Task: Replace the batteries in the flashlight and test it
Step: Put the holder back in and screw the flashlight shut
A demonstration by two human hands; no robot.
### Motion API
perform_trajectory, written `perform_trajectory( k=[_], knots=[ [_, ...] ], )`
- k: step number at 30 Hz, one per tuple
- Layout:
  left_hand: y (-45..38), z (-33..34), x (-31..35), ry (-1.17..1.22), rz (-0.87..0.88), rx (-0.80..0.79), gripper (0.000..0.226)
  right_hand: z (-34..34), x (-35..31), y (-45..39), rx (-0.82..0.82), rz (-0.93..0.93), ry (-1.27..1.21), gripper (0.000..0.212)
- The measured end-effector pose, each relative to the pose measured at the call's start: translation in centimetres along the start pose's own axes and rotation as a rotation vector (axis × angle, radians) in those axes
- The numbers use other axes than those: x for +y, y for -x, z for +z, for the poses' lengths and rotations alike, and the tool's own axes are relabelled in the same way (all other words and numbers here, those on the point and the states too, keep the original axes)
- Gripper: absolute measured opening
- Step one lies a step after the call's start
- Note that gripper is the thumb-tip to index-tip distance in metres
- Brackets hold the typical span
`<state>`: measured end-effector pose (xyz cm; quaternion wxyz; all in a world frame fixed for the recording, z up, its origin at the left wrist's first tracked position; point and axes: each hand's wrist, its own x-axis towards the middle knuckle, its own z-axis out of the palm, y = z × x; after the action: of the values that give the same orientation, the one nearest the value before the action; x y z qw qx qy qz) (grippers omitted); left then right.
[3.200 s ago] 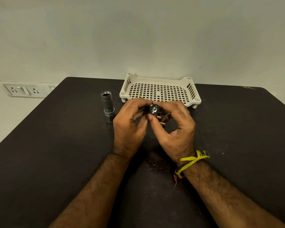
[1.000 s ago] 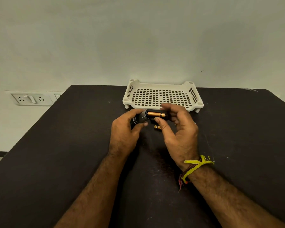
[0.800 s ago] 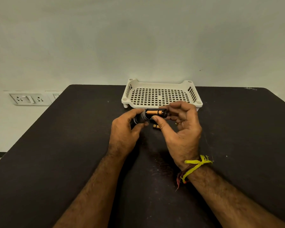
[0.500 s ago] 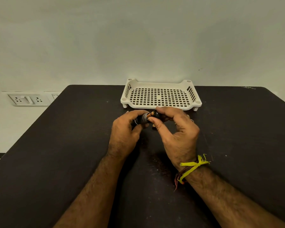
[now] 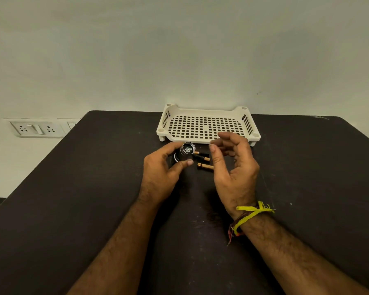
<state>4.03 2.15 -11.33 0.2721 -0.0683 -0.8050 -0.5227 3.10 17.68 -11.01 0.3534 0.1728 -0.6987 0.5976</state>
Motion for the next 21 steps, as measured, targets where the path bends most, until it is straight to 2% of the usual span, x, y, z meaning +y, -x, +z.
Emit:
perform_trajectory(
  k=[4, 10, 16, 21],
  knots=[
    [-0.1, 0.1, -0.1, 0.039, -0.035, 0.002, 0.044, -0.6, 0.7, -0.6, 0.054, 0.052, 0.248, 0.028],
    [0.2, 0.3, -0.2, -0.073, 0.025, -0.031, 0.044, -1.9, 1.4, -0.9, -0.032, 0.311, 0.691, 0.038],
    [0.2, 0.3, -0.2, -0.132, 0.051, -0.03, 0.049, -2.5, 2.0, -1.4, -0.024, 0.439, 0.802, 0.044],
    [0.1, 0.2, -0.4, -0.071, -0.023, -0.002, 0.049, -2.9, 3.0, -1.9, -0.089, 0.525, 0.846, 0.045]
  ],
)
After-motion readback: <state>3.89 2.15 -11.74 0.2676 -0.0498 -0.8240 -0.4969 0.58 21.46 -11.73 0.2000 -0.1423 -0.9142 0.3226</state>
